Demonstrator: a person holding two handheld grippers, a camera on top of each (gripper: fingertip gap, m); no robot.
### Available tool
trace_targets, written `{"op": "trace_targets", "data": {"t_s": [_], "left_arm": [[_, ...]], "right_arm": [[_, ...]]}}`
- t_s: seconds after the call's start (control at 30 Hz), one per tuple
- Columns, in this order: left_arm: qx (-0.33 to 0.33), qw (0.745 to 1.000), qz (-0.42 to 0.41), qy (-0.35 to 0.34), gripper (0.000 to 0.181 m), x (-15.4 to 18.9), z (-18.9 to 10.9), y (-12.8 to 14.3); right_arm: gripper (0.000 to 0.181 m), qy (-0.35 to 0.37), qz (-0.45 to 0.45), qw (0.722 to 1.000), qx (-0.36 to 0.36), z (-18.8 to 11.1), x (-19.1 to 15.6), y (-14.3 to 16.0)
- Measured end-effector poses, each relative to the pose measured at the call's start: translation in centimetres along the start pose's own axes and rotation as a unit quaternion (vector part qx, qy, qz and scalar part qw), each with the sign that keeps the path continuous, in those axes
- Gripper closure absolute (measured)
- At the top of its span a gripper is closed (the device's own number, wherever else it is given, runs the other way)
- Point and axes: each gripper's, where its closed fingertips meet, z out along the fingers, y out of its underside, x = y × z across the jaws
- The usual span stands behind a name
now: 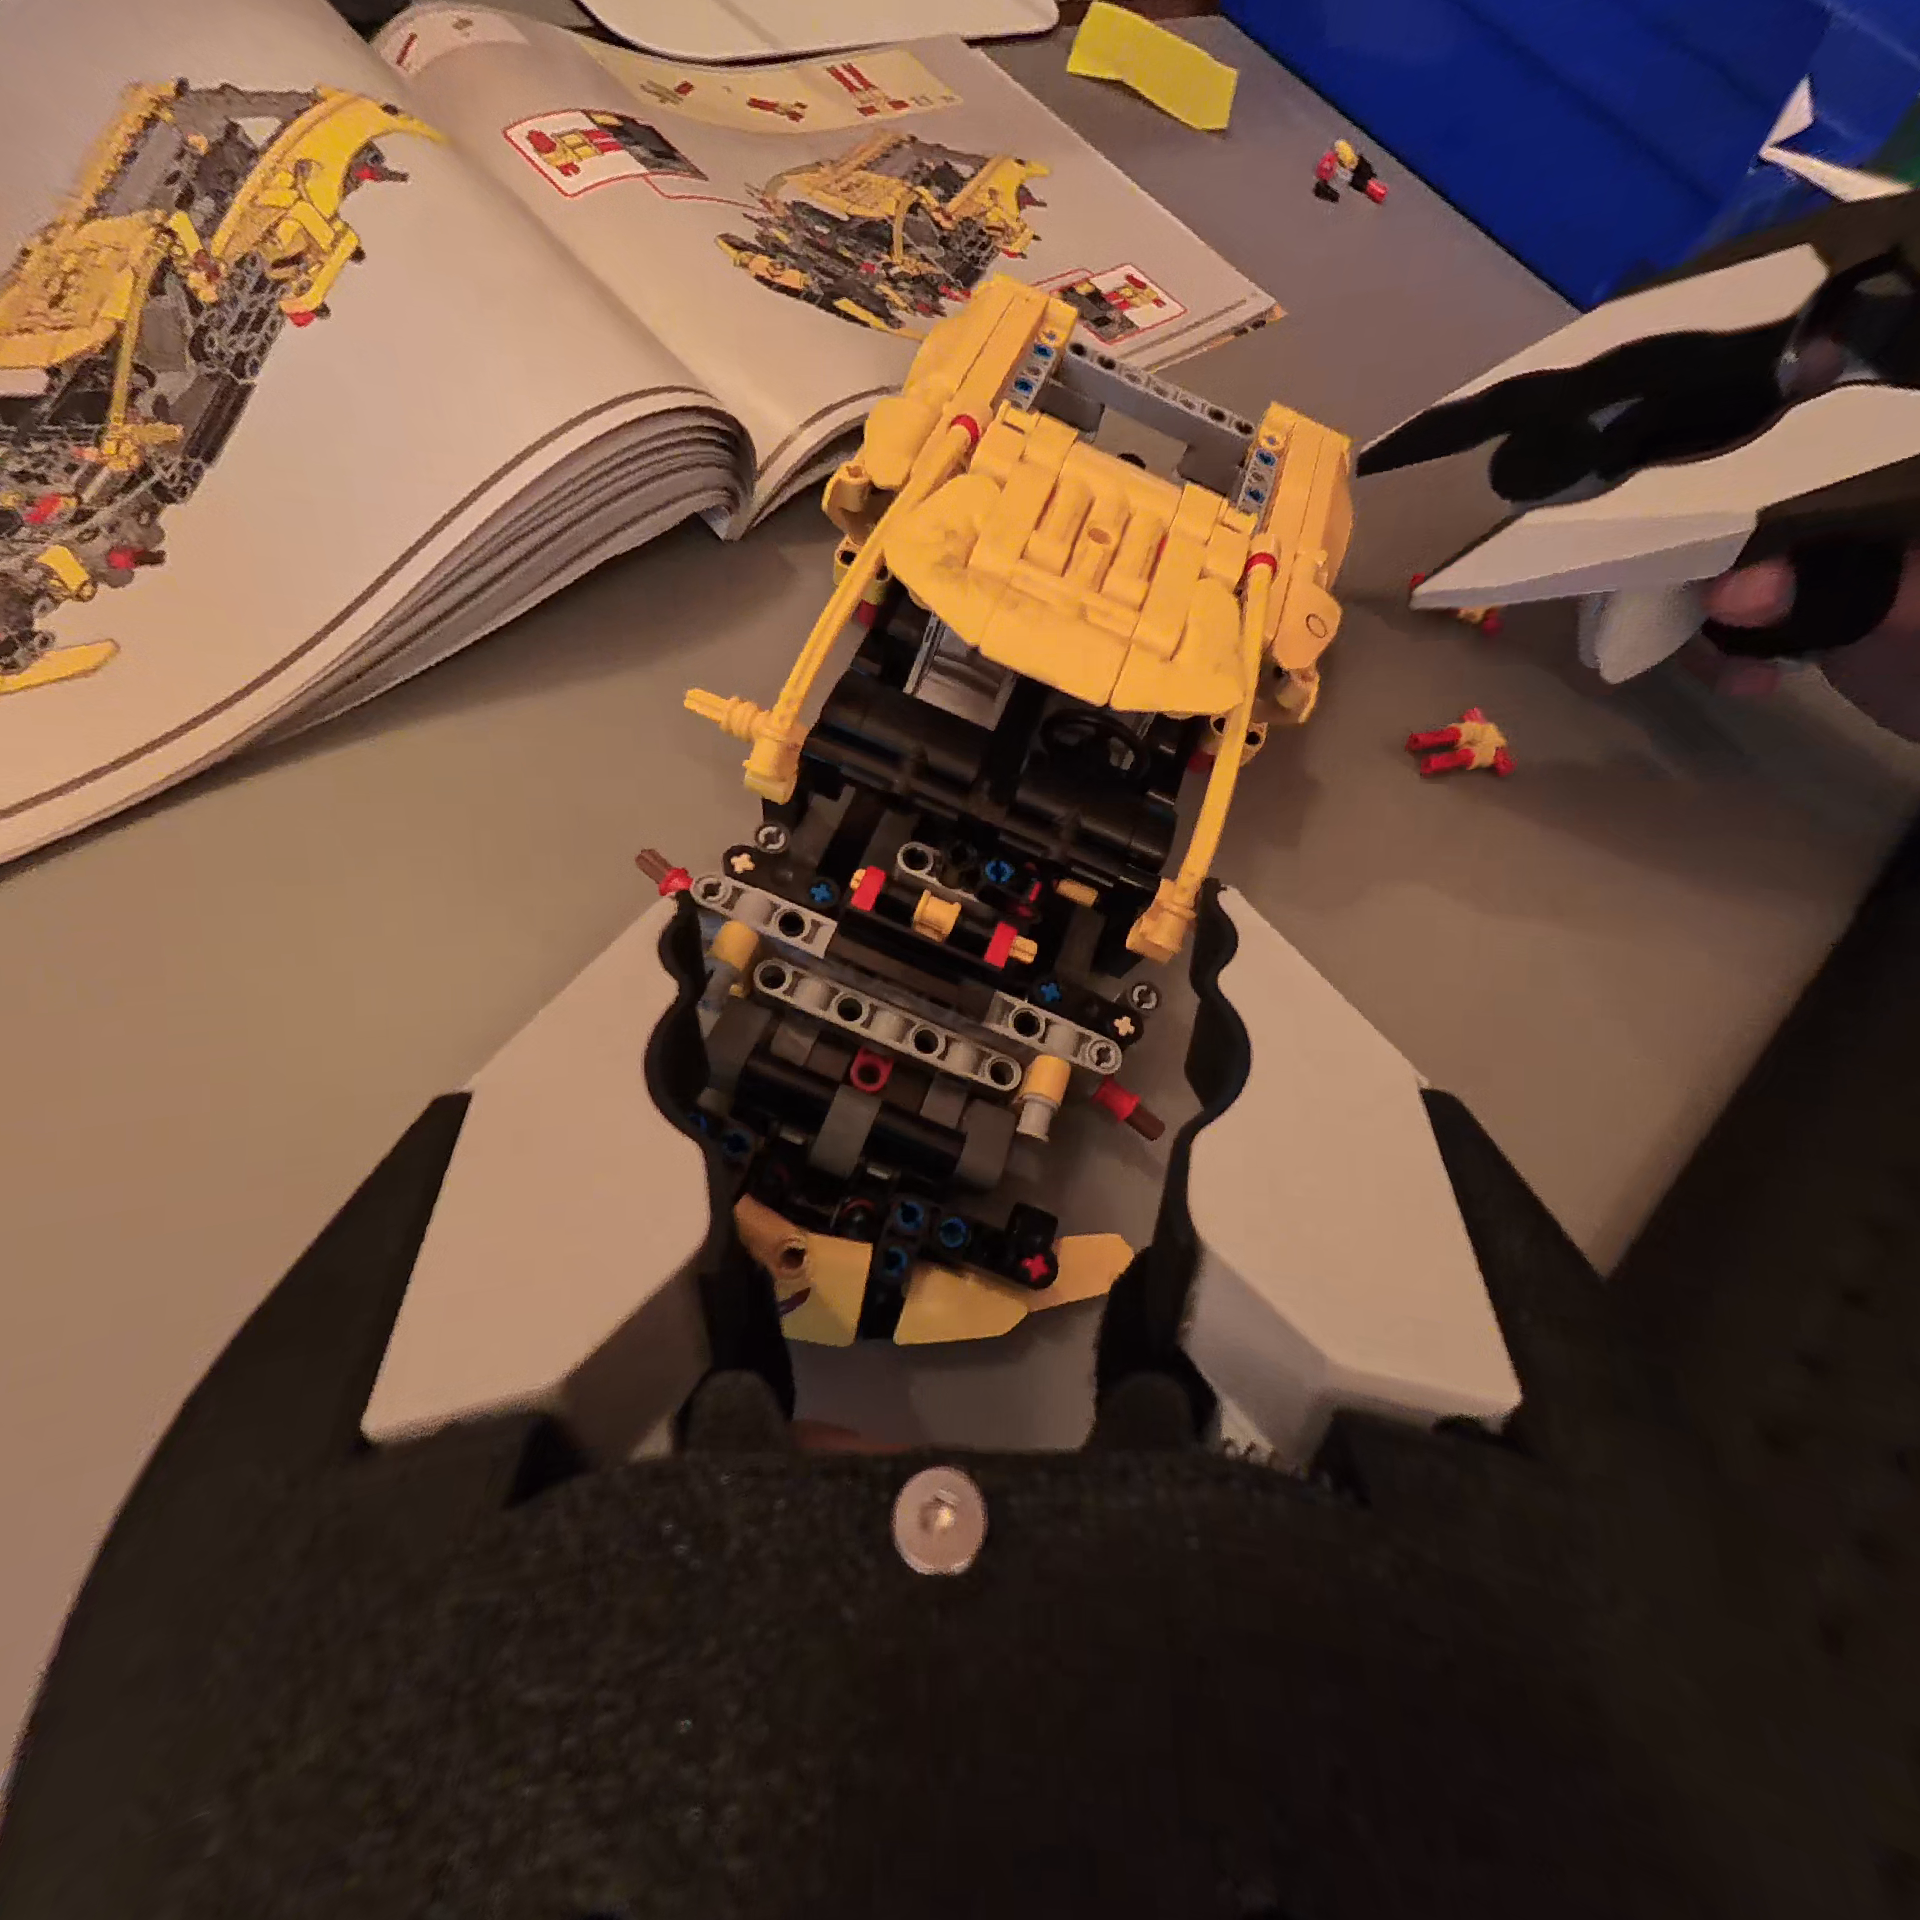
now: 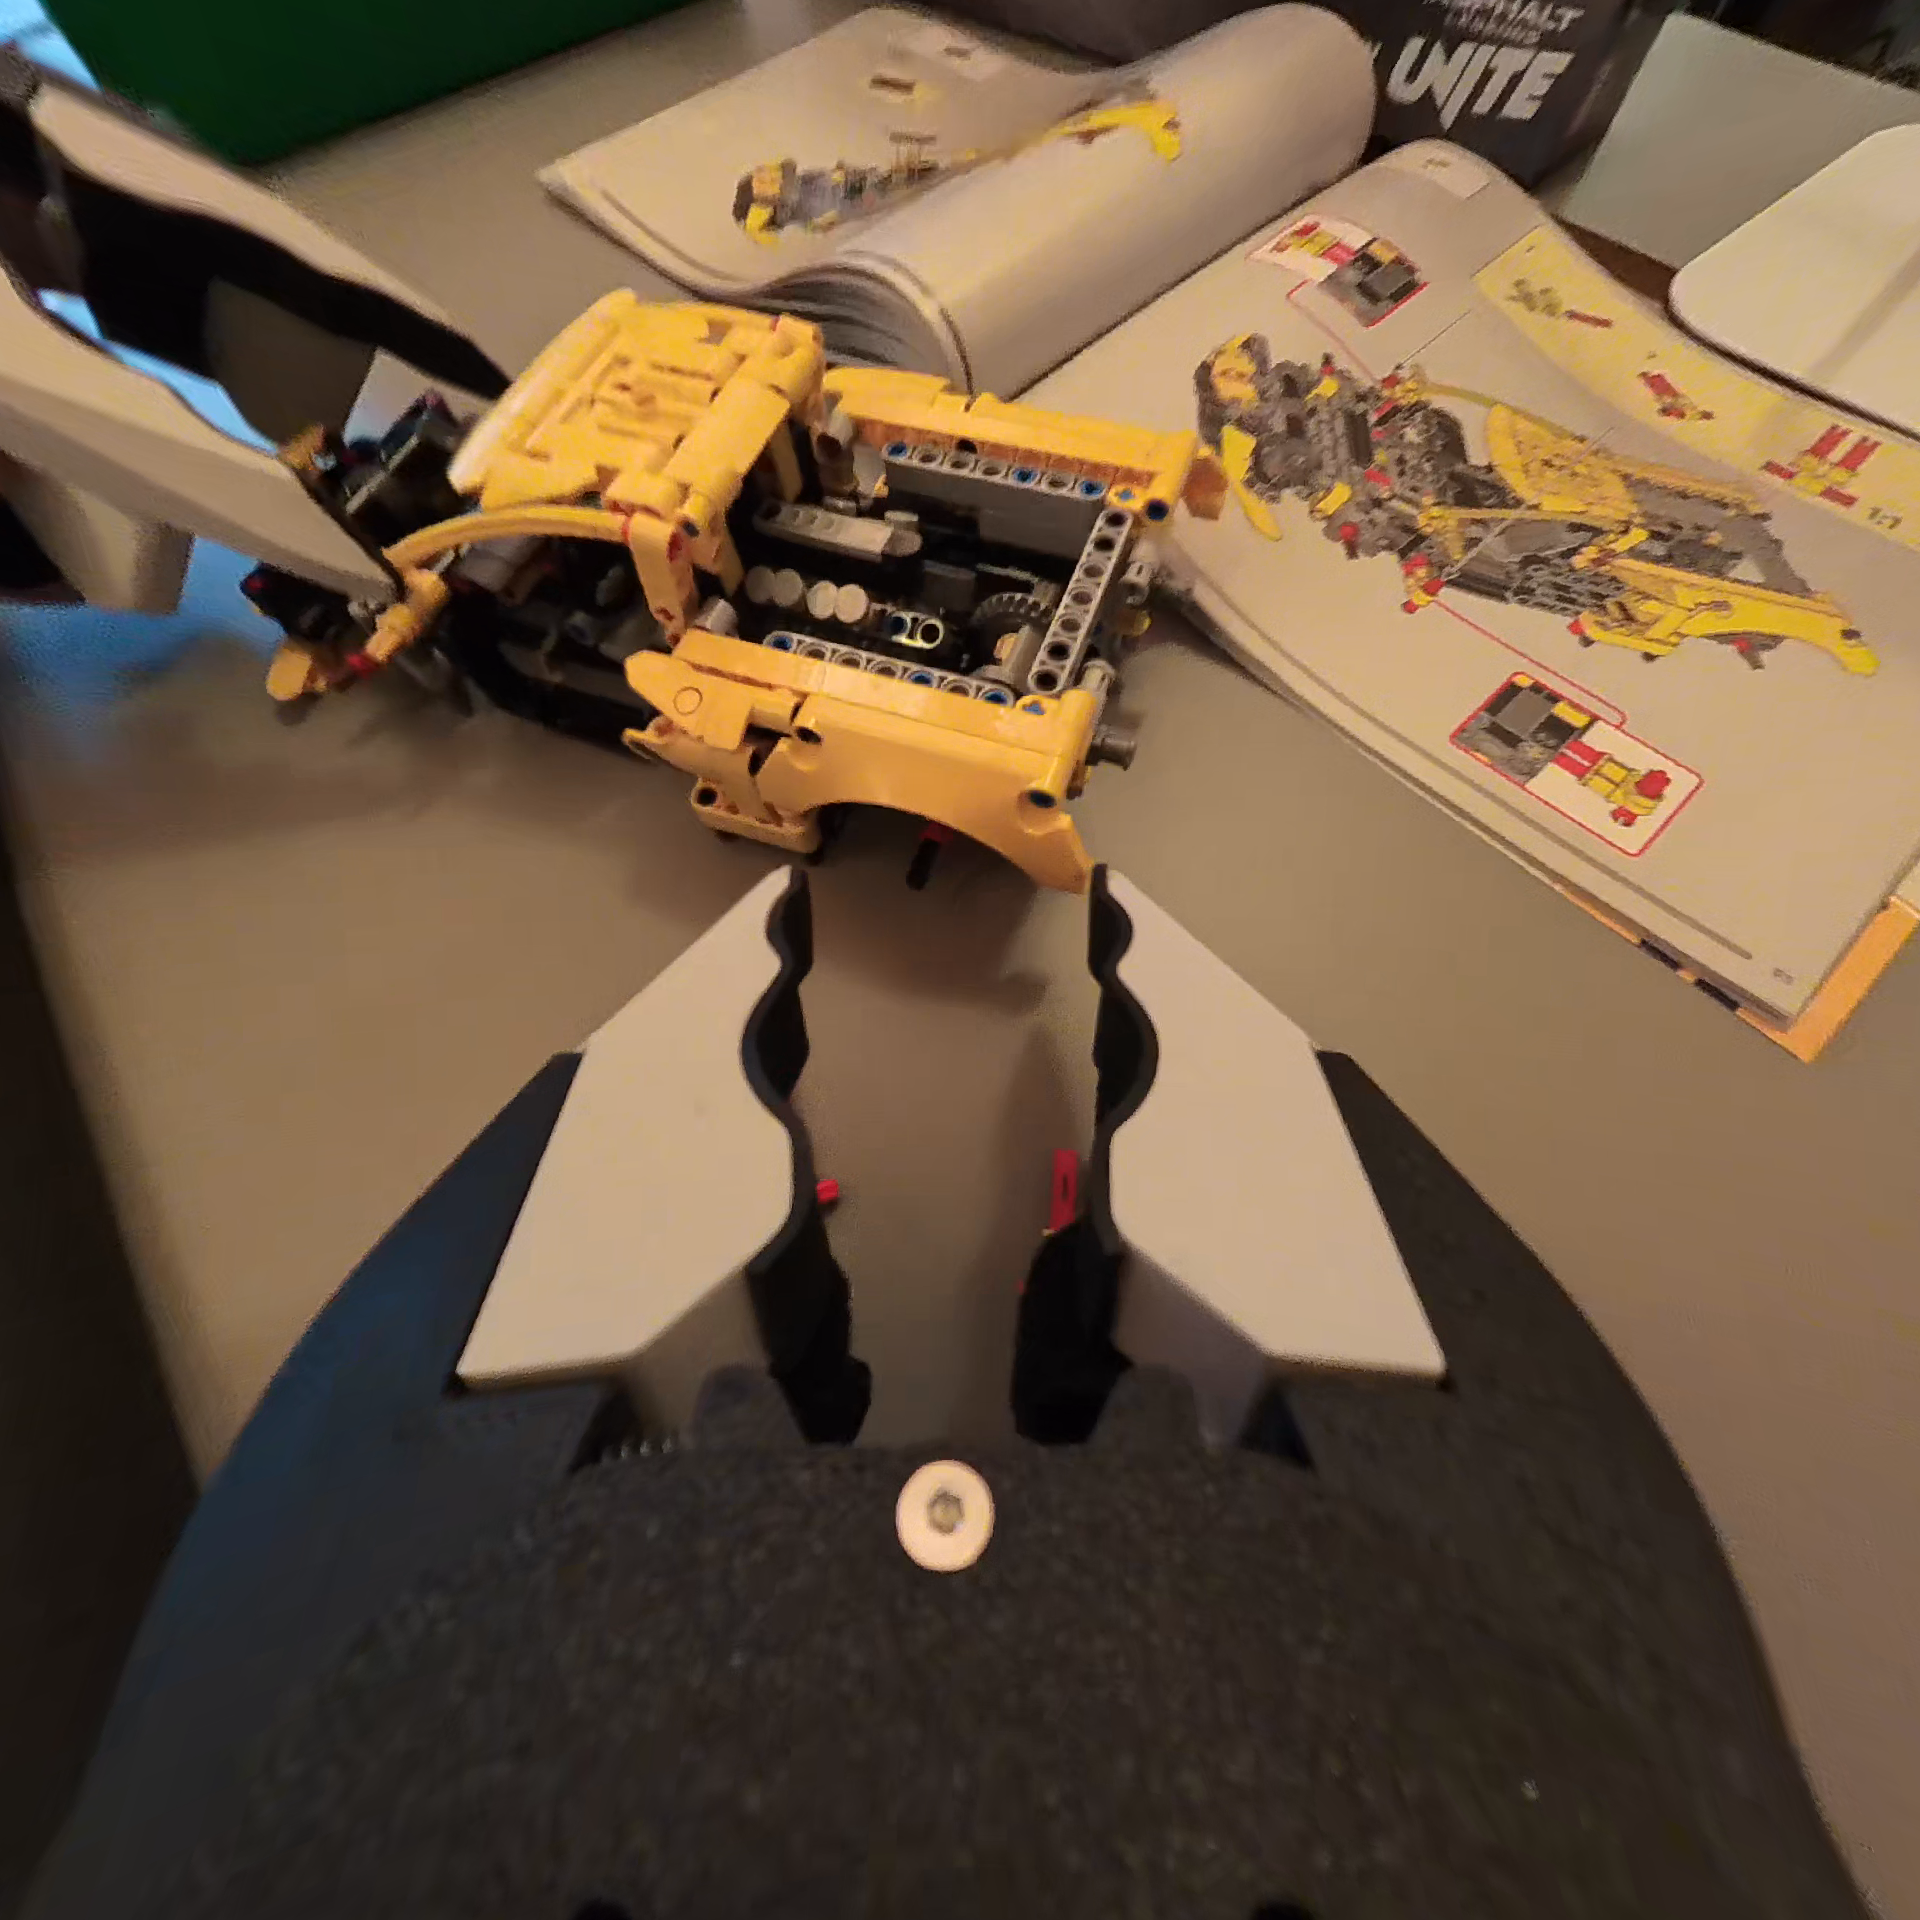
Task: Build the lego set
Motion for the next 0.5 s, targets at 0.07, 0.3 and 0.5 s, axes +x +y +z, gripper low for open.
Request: {"op": "trace_targets", "data": {"t_s": [0.07, 0.3, 0.5], "left_arm": [[0.002, 1.000, -0.010, -0.013, 0.087, 0.4, 0.0, 0.1], [0.015, 0.998, 0.010, -0.066, 0.092, 2.4, -0.2, 0.5], [0.024, 1.000, 0.016, 0.010, 0.093, 6.4, 0.3, -0.5]], "right_arm": [[0.133, 0.008, 0.008, 1.000, 0.015, -0.6, 0.7, -0.1], [0.140, 0.045, 0.067, 0.995, 0.055, -3.0, 4.1, 0.4], [0.139, 0.100, 0.057, 0.992, 0.053, -3.9, 5.5, 0.8]]}}
